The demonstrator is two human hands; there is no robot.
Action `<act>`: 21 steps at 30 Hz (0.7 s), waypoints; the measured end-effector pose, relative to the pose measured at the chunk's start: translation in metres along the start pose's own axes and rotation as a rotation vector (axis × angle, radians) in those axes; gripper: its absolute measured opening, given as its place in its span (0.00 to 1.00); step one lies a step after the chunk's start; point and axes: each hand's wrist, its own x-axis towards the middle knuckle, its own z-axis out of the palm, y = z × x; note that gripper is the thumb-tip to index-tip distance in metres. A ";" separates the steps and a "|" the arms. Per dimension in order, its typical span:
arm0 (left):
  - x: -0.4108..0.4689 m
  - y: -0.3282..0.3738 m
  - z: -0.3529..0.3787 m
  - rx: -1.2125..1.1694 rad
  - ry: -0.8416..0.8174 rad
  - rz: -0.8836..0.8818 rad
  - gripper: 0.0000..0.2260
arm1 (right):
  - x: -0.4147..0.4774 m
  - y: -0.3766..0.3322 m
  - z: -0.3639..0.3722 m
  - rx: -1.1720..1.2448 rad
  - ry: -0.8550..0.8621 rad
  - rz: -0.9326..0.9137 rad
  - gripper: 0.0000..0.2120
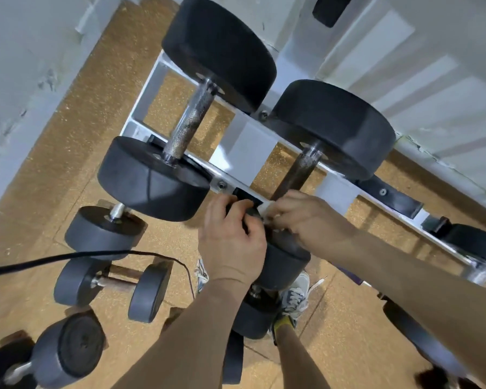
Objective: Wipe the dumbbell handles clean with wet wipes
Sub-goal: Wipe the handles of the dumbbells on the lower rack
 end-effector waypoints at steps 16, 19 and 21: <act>0.000 0.003 -0.003 0.017 0.004 -0.024 0.19 | 0.000 -0.030 -0.025 0.234 -0.084 0.451 0.13; 0.000 0.002 -0.002 0.015 0.015 -0.017 0.19 | 0.005 -0.043 -0.027 0.269 -0.191 0.652 0.10; -0.001 0.003 -0.001 0.017 0.021 -0.017 0.18 | 0.000 -0.048 -0.024 0.198 -0.285 0.756 0.20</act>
